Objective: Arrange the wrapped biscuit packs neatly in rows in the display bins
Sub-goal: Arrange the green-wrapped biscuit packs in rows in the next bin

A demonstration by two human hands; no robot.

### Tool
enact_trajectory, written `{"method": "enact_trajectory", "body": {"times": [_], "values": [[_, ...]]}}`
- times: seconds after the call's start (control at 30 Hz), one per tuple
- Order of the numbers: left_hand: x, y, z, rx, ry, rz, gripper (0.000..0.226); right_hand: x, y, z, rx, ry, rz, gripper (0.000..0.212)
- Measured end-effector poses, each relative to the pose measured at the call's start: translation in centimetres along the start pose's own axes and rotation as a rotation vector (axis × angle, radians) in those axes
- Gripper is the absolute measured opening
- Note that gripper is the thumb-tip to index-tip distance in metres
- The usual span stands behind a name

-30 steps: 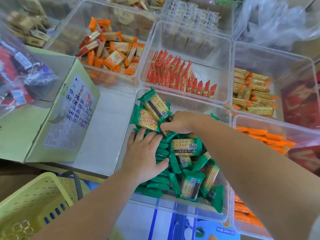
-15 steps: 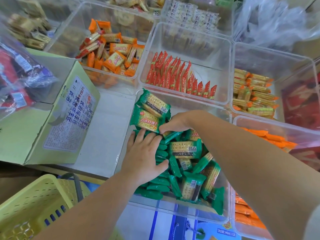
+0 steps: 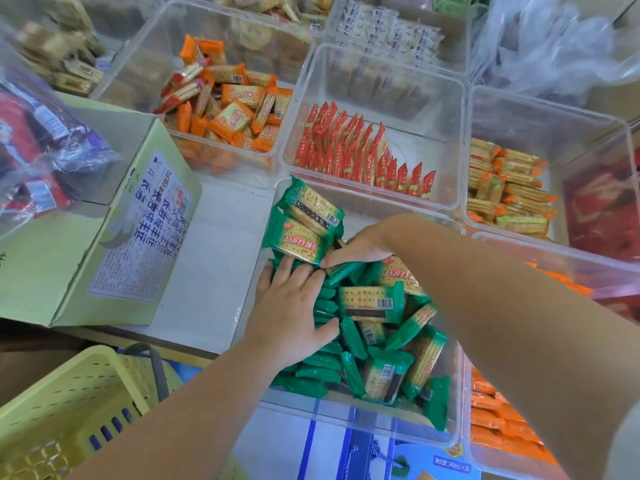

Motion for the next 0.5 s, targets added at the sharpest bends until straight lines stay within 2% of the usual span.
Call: {"method": "enact_trajectory", "body": {"times": [0.1, 0.2, 0.3, 0.5], "values": [[0.0, 0.0, 0.0, 0.002, -0.005, -0.013, 0.073, -0.1, 0.7, 0.2, -0.099, -0.035, -0.025, 0.059], [0.0, 0.0, -0.1, -0.001, -0.008, -0.018, 0.076, -0.2, 0.1, 0.5, -0.175, -0.1, 0.048, 0.045], [0.0, 0.0, -0.1, 0.002, -0.002, -0.022, 0.076, -0.4, -0.5, 0.8, -0.235, -0.144, 0.11, 0.052], [0.0, 0.1, -0.1, 0.026, 0.01, 0.013, 0.074, 0.3, -0.1, 1.5, -0.188, -0.109, 0.07, 0.068]]}}
Point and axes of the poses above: each hand's wrist, its own x-axis away from the middle knuckle, its own y-axis out of the palm, z = x × y, the point moved 5 cm from there along -x, towards the middle knuckle, and after that the axes turned 4 degrees about -x, right-handed, at the moved point
